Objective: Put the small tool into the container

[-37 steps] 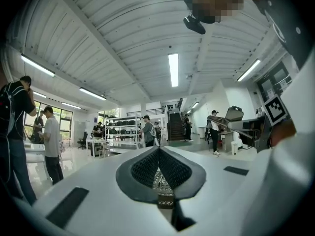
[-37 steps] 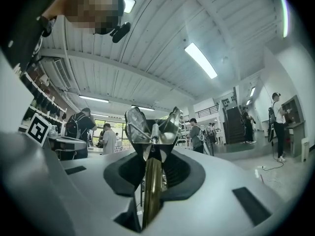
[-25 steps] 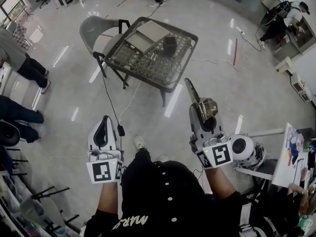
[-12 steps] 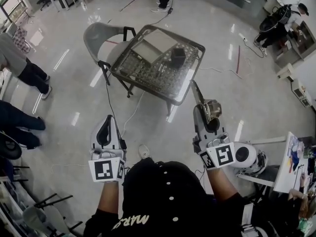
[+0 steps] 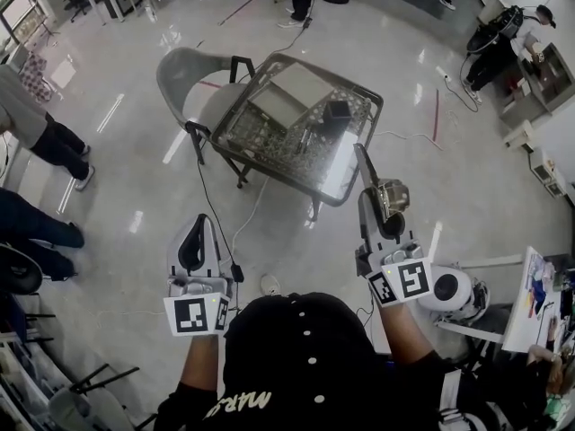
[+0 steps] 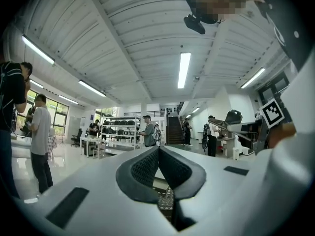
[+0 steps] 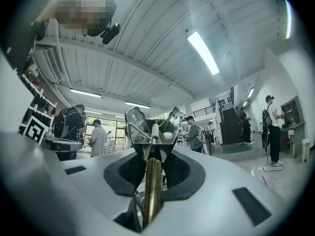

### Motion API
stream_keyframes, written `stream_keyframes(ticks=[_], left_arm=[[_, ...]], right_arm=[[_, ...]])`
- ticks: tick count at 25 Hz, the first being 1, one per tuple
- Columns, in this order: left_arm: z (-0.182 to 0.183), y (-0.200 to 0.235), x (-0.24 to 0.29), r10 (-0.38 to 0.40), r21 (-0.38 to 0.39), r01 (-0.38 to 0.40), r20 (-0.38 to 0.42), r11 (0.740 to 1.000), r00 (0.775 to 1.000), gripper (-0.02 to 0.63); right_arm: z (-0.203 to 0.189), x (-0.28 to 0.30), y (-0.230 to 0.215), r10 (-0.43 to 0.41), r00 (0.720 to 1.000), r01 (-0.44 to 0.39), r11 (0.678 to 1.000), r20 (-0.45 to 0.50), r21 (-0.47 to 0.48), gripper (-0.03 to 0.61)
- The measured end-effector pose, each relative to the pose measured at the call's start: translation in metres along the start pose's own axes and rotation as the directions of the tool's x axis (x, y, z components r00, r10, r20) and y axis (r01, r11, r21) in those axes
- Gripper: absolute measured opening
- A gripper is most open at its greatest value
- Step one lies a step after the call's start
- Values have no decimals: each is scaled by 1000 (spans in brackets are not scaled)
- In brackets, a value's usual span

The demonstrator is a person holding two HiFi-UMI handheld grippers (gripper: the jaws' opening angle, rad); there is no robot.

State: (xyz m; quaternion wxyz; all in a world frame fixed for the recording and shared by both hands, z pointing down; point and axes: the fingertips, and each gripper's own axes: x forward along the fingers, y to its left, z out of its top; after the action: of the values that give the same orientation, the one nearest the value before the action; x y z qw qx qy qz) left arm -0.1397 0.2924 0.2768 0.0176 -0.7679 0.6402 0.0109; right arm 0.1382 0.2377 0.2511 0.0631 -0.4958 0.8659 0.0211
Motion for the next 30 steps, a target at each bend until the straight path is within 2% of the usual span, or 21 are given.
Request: stream_keyframes(ticks=[6, 14, 30], left_arm=[[-7, 29, 13, -29, -7, 29, -18, 1000, 999, 26], [-32, 42, 35, -32, 2, 32, -76, 999, 997, 26], [-41, 70, 126, -6, 12, 7, -98, 1000, 995, 26]], right_arm=[[-4, 25, 14, -16, 1000, 16, 1000, -4, -21, 91], [-18, 43, 8, -47, 999, 46, 999, -18, -22, 91], [-47, 141, -28, -6, 999, 6, 1000, -32, 10, 91]])
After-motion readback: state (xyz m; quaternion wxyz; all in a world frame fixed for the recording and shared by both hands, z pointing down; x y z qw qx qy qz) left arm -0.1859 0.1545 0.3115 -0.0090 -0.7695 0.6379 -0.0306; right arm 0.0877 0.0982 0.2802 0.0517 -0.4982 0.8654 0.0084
